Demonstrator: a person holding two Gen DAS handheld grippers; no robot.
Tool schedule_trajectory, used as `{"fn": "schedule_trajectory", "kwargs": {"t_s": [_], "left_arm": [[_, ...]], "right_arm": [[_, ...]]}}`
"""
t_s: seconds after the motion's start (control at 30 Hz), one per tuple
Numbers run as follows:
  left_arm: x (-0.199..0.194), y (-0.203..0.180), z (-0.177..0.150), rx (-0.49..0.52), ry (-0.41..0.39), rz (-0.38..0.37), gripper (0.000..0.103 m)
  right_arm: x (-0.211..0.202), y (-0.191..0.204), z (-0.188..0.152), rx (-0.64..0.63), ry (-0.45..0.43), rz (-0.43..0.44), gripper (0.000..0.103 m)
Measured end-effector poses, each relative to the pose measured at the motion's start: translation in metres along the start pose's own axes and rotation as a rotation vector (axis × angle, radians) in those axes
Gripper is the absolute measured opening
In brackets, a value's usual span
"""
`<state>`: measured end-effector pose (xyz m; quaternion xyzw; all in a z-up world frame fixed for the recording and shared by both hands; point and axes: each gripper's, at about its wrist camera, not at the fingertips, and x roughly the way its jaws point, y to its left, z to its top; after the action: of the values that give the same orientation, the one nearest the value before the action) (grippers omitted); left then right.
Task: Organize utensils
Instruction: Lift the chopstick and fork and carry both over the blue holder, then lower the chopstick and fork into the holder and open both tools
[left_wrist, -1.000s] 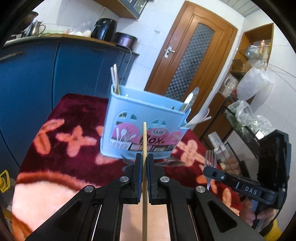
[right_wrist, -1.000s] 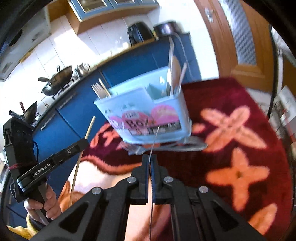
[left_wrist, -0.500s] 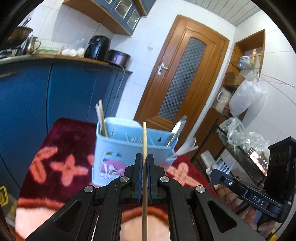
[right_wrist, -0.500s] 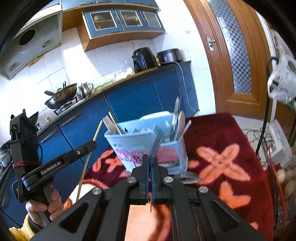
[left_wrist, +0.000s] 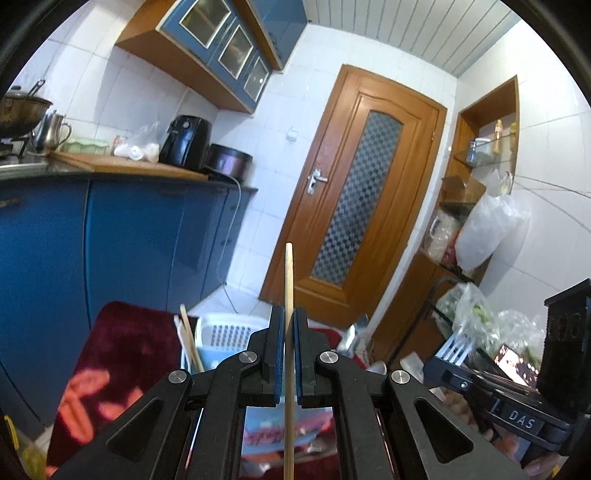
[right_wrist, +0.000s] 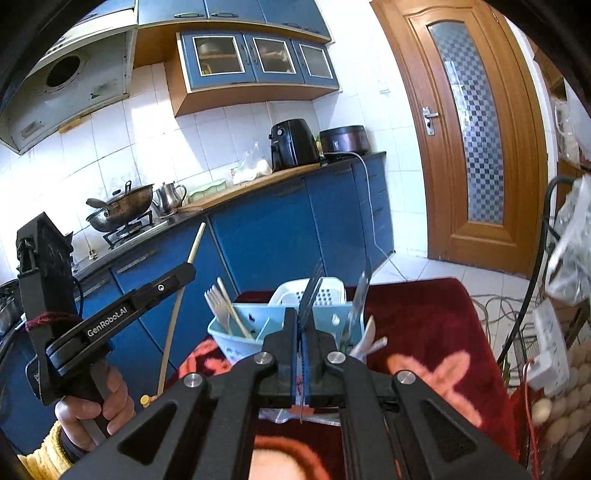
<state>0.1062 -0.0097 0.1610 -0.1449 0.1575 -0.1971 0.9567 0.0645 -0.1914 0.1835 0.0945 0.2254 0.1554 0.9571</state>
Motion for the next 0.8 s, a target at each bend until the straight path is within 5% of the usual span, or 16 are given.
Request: {"fn": "schedule_trajectory", "kwargs": {"t_s": [0.4,0.8], "left_arm": [[0.034,-0.001,0.030,0.076,-0.176,0.065,0.004],[0.092,0.028,0.012,0.056,-0.257,0.231,0.004]], "right_arm": [[0.028,-0.008,0.038,-0.016,-0.051,-0.049,0.003],[0.079,-0.020,0.033,-0.048,-0.033,-0.094,0.003]]}}
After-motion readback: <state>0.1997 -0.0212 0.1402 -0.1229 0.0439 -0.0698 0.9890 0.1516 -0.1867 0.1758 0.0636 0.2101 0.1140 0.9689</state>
